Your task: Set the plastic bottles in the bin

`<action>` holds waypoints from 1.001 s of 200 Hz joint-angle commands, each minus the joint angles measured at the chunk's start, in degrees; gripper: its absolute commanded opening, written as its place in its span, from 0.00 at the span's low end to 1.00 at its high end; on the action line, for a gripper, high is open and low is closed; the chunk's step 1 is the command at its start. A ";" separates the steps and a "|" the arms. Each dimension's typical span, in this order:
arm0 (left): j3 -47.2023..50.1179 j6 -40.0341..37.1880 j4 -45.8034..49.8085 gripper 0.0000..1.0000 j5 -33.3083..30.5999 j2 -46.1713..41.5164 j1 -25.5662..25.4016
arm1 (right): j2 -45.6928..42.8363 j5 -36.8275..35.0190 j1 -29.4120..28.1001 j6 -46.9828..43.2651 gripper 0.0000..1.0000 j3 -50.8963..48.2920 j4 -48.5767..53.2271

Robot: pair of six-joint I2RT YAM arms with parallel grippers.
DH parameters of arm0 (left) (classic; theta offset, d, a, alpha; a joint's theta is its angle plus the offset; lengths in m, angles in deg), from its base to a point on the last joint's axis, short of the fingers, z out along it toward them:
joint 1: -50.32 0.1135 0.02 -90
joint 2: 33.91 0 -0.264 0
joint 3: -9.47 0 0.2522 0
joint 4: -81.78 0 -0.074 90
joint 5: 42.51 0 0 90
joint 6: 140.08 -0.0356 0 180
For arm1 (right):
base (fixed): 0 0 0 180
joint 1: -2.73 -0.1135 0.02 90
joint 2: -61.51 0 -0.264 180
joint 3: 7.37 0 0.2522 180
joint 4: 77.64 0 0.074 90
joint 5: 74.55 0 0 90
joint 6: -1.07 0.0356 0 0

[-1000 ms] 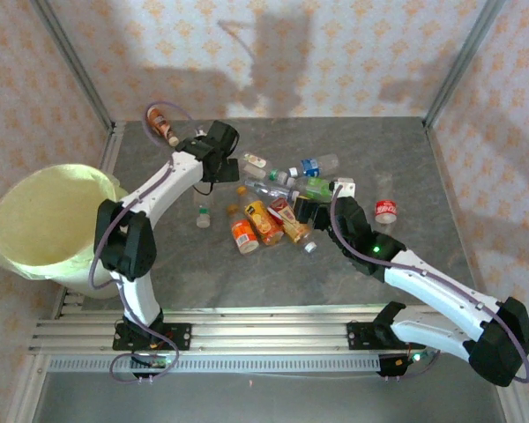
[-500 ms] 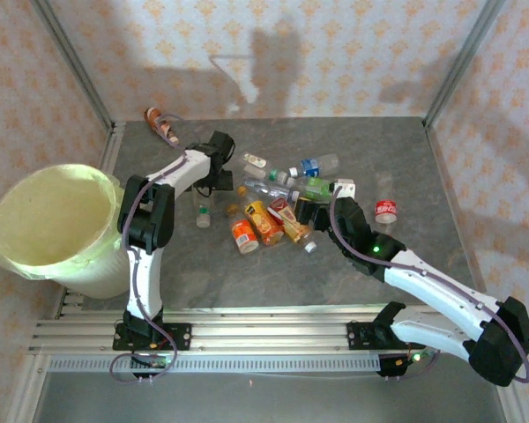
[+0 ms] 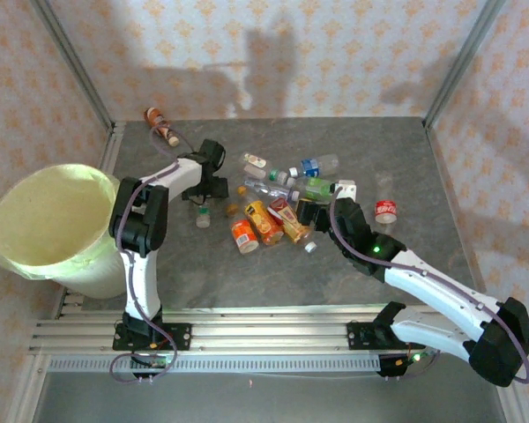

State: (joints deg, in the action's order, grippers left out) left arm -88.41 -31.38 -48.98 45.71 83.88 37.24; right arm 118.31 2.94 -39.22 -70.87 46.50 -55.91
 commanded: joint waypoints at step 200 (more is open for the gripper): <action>1.21 -1.48 -2.21 0.48 5.17 -16.97 -2.40 | 0.68 12.47 -0.17 -6.67 0.99 -0.93 -6.12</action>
State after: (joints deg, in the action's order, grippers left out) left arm -87.32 -32.21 -50.51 50.32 71.42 35.27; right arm 118.35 12.55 -39.22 -75.18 45.56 -59.87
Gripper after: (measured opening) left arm 0.558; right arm 0.992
